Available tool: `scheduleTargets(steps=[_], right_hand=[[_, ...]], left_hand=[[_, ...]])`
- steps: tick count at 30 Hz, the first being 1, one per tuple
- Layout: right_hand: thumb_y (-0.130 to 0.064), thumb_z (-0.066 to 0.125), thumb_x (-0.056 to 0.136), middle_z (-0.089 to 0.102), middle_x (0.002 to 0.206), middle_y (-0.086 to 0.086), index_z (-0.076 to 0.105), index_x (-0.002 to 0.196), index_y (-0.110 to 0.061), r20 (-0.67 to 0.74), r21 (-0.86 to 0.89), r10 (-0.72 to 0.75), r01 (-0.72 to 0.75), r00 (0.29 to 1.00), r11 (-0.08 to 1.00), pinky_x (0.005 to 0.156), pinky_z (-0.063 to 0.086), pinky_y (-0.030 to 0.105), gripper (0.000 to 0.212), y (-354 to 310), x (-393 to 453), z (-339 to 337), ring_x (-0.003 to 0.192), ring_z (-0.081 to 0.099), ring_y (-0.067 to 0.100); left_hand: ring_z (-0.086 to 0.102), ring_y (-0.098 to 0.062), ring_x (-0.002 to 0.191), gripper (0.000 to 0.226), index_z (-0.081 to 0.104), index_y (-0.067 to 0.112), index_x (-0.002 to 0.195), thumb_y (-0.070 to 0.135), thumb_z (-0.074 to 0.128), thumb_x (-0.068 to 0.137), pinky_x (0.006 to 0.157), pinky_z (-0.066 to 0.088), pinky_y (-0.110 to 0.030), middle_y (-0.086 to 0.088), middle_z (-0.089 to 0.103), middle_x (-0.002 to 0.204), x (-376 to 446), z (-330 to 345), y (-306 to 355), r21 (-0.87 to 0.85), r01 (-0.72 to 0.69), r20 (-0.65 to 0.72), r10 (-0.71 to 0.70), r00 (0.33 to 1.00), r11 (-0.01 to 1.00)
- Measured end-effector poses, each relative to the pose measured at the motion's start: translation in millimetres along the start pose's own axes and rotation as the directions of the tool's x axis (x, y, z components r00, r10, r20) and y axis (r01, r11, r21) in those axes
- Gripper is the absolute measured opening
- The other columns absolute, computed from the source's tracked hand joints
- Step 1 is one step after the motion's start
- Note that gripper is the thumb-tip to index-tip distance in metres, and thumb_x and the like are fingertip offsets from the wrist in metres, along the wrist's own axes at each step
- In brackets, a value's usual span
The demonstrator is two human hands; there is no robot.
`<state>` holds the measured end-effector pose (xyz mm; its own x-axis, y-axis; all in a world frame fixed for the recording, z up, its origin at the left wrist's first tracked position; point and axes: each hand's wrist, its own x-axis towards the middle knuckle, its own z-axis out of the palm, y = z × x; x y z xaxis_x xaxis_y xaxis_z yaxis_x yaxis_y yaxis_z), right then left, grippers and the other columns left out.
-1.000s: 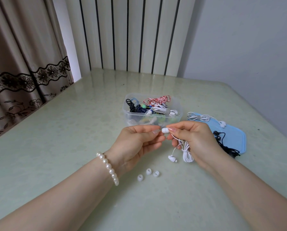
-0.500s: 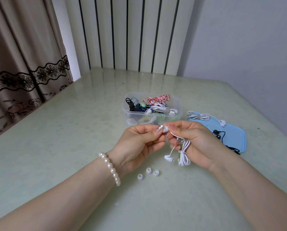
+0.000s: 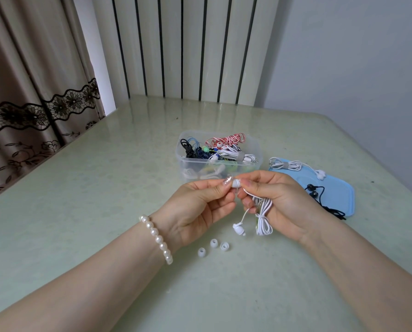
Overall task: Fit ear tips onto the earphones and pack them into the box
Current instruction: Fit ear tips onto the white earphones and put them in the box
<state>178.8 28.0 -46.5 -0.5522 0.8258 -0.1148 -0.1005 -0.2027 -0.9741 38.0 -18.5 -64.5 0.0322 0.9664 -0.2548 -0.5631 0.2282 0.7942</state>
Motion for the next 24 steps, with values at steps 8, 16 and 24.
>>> scheduleTargets(steps=[8,16,24], right_hand=[[-0.008,0.057,0.067,0.062,0.056,0.003,0.063,0.085,-0.006,-0.049,0.166,-0.043,0.05,0.998,0.985,0.045,0.045,0.017,0.019,-1.7,2.4,-2.6,0.047,0.056,0.01],[0.007,0.052,0.083,0.065,0.06,0.006,0.052,0.082,-0.011,-0.172,0.2,-0.059,0.093,0.983,0.975,0.043,0.048,0.022,0.018,-3.0,2.5,-7.0,0.052,0.064,0.016],[0.008,0.063,0.077,0.06,0.066,0.007,0.055,0.066,-0.013,-0.229,-0.365,-0.098,0.008,0.969,0.931,0.044,0.046,0.019,0.025,7.4,3.8,-2.9,0.046,0.062,0.012]], left_hand=[[0.064,-0.016,0.081,0.045,0.068,0.008,0.096,0.045,0.054,0.074,0.075,0.052,-0.027,-0.006,0.07,0.092,-2.1,1.5,-1.6,0.29,-0.031,0.041,0.02,0.999,0.956],[0.069,-0.017,0.065,0.03,0.056,-0.007,0.11,-0.013,0.053,0.081,0.065,0.057,-0.026,-0.012,0.068,0.083,-3.9,1.9,-4.1,0.192,0.011,0.057,-0.022,0.998,0.981],[0.063,-0.007,0.051,0.017,0.06,0.0,0.079,-0.016,0.063,0.074,0.059,0.055,-0.017,-0.013,0.062,0.071,0.2,-4.4,-2.2,0.547,-0.211,-0.02,0.265,0.964,0.81]])
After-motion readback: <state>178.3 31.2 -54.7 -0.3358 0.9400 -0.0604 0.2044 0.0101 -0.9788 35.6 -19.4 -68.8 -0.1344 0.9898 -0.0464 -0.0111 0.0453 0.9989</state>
